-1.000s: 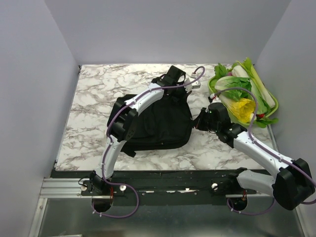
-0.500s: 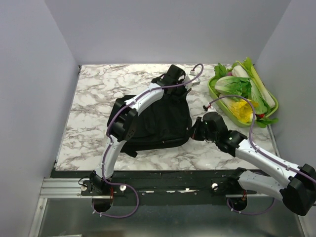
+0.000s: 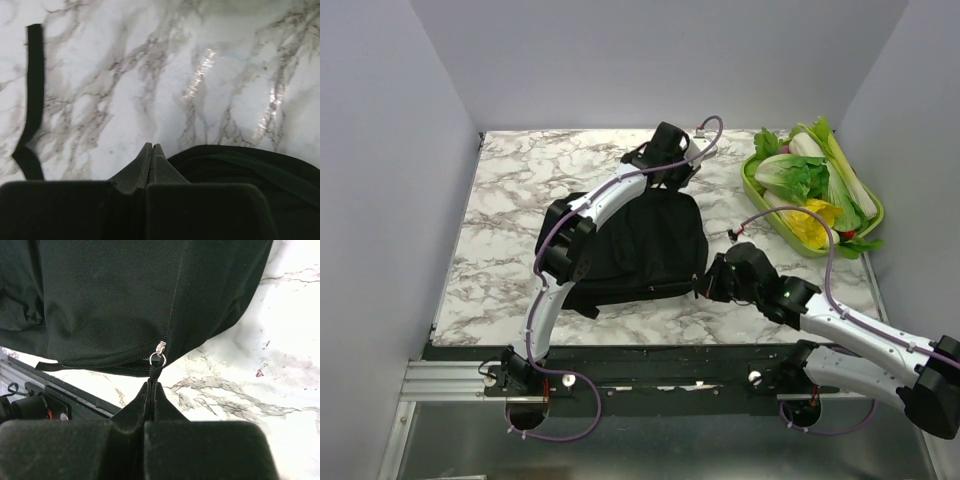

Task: Pack the student bag
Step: Zip the student bag at the center of the board.

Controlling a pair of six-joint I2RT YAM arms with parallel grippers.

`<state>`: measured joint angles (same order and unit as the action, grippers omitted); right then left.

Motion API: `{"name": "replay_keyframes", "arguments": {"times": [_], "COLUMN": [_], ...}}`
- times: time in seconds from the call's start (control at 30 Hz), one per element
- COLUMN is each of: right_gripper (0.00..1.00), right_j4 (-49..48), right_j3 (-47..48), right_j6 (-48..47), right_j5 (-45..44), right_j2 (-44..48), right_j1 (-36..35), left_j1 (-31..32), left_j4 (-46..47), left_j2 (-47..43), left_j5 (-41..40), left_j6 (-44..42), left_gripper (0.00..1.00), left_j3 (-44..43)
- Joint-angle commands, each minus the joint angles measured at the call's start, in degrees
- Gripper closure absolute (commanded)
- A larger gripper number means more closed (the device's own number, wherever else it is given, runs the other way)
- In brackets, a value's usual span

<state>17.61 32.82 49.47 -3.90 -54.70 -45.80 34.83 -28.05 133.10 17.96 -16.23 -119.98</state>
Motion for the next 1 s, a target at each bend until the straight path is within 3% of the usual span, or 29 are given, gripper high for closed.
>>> {"name": "replay_keyframes", "arguments": {"times": [0.0, 0.1, 0.23, 0.43, 0.5, 0.63, 0.73, 0.97], "right_gripper": [0.99, 0.99, 0.99, 0.99, 0.99, 0.99, 0.99, 0.99], "right_j4": [0.50, 1.98, 4.28, 4.37, 4.19, 4.02, 3.58, 2.78], "right_j3": [1.71, 7.86, 14.20, 9.21, 6.14, 1.21, -1.52, -2.32], "right_j6": [0.72, -1.57, -4.38, -0.97, 0.44, 4.30, 5.63, 5.20], "right_j5": [1.18, -1.36, -4.88, -5.42, -5.24, -6.38, -6.64, -6.65], "right_j2": [-0.76, -4.79, -7.62, -4.55, -3.32, 0.37, 2.92, 4.34], "right_j1": [-1.40, -1.22, -0.78, -0.60, -0.52, -0.52, -0.60, -0.52], "left_j1": [-4.06, -5.12, -5.47, -3.46, -1.17, 3.83, 7.18, 9.20], "left_j4": [2.92, 0.56, -3.40, -13.24, -15.53, -18.34, -24.22, -23.63], "left_j2": [1.02, 0.41, -4.67, -12.68, -13.74, -14.27, -11.38, -8.65], "left_j5": [-7.06, -4.70, 4.70, 18.86, 19.75, 20.37, 20.54, 18.61], "left_j6": [3.39, 2.87, -1.68, -9.95, -12.15, -16.37, -17.95, -14.10], "left_gripper": [1.00, 1.00, 0.96, 0.59, 0.52, 0.48, 0.47, 0.37], "left_j3": [-3.94, -3.94, 1.31, 6.42, 7.57, 10.12, 6.19, 7.83]}}
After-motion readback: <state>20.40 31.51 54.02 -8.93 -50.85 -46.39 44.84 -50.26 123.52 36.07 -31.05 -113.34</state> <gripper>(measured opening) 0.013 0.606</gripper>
